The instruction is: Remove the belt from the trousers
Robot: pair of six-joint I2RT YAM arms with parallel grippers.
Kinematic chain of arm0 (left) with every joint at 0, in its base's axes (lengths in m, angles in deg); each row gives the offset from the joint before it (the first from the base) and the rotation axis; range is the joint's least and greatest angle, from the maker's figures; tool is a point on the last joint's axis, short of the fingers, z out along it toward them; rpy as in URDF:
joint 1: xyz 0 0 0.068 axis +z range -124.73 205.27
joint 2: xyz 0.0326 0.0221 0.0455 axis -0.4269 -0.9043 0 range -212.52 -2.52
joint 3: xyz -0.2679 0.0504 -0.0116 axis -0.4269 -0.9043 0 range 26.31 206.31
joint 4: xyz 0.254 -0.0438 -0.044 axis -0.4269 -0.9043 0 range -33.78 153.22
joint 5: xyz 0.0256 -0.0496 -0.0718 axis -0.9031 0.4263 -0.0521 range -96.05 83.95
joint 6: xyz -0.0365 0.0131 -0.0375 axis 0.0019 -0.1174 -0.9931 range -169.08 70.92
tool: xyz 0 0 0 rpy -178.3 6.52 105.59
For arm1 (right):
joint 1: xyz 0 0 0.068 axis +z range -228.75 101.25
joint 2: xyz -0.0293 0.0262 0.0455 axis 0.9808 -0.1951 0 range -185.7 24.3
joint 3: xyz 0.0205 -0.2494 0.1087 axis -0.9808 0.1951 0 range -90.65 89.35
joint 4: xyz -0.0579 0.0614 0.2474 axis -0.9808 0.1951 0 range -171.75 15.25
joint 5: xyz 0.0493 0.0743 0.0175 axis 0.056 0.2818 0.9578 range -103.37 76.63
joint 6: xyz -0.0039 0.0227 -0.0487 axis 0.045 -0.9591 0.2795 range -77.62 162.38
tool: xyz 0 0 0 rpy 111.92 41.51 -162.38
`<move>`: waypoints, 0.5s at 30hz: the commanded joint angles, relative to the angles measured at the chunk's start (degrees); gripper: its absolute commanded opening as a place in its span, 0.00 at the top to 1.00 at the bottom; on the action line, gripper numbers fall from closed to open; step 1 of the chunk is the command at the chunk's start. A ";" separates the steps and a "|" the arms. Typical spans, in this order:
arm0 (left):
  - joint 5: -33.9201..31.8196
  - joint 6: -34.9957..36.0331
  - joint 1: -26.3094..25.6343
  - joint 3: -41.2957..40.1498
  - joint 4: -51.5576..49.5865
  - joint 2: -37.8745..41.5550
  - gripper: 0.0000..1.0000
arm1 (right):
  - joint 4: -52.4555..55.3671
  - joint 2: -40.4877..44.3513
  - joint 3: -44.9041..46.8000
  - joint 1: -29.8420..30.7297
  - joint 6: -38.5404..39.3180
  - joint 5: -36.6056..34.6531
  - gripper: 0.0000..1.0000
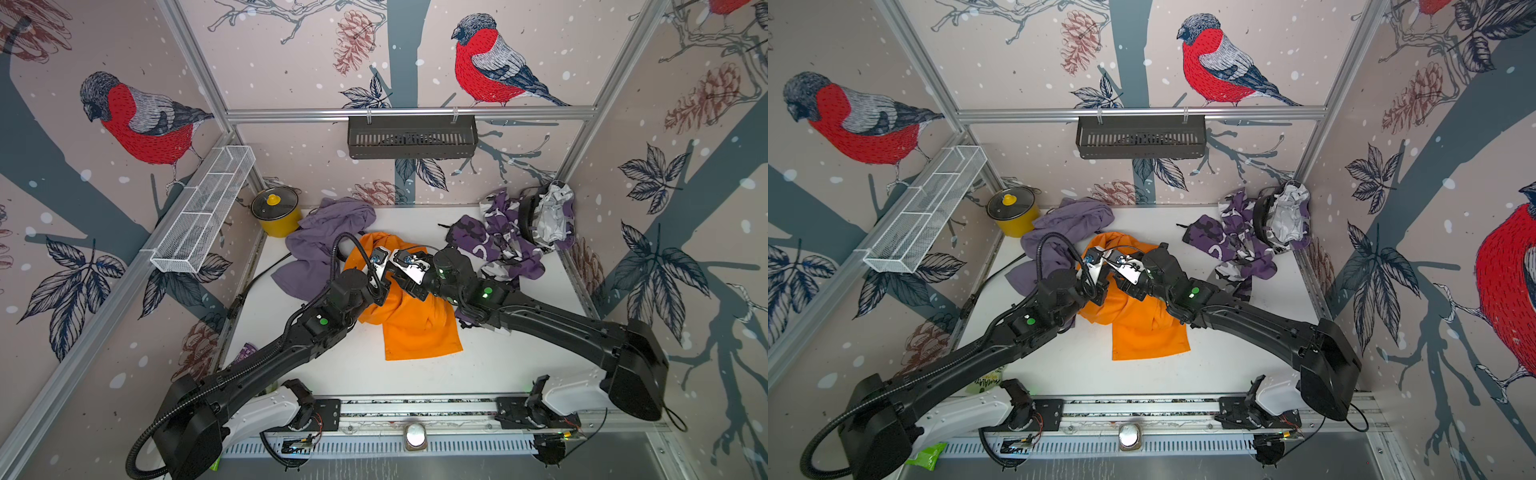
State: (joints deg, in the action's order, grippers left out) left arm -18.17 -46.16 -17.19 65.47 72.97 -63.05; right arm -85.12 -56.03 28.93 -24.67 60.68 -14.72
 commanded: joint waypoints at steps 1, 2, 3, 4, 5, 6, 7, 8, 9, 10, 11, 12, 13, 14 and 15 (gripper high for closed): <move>0.34 -0.98 0.18 0.48 0.79 -0.02 1.00 | -1.37 0.22 0.04 0.11 0.15 -0.58 0.54; 0.25 -1.04 0.26 0.47 0.74 -0.07 1.00 | -1.11 0.44 0.12 0.06 0.13 -0.75 0.61; 0.17 -1.07 0.35 0.48 0.63 -0.09 1.00 | -0.61 0.64 0.11 -0.01 0.30 -0.69 0.65; 0.04 -1.16 0.44 0.46 0.45 -0.14 1.00 | 0.02 1.02 0.04 -0.15 0.41 -0.56 0.69; 0.08 -1.29 0.66 0.34 0.28 -0.27 1.00 | 0.68 1.63 0.13 -0.44 0.55 0.01 0.71; -0.04 -1.46 0.86 0.32 0.13 -0.43 1.00 | 1.22 2.27 0.26 -0.86 0.66 1.02 0.72; -0.21 -1.73 1.16 0.45 -0.27 -0.69 1.00 | 1.60 3.13 0.52 -1.44 0.60 1.92 0.73; -0.31 -1.86 1.47 0.56 -0.73 -0.93 1.00 | 2.00 4.06 0.85 -2.13 0.46 2.56 0.74; -0.49 -2.08 1.81 0.62 -1.07 -1.25 1.00 | 2.27 4.72 1.12 -2.67 0.34 3.13 0.75; -0.86 -2.42 2.13 0.80 -1.65 -1.62 1.00 | 2.83 5.56 1.35 -3.37 0.12 3.76 0.76; -1.15 -2.77 2.52 1.07 -2.11 -1.92 1.00 | 3.38 6.22 1.57 -4.30 -0.24 4.69 0.77; -1.51 -3.04 2.84 1.21 -2.55 -2.31 1.00 | 3.92 6.85 1.70 -5.28 -0.55 5.67 0.79; -1.82 -3.50 3.24 1.47 -3.08 -2.68 1.00 | 4.55 7.52 1.92 -6.19 -1.03 6.71 0.81; -2.02 -3.99 3.73 1.84 -3.61 -3.10 1.00 | 5.04 7.97 2.27 -7.12 -1.45 7.69 0.83; -2.28 -4.44 4.16 1.96 -3.90 -3.30 1.00 | 5.44 8.30 2.69 -7.93 -1.75 8.51 0.84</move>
State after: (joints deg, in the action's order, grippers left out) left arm -12.94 -47.69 -14.46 66.98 73.98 -65.87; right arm -80.64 -49.30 31.16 -30.74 60.95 -5.38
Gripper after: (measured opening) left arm 0.081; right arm 0.436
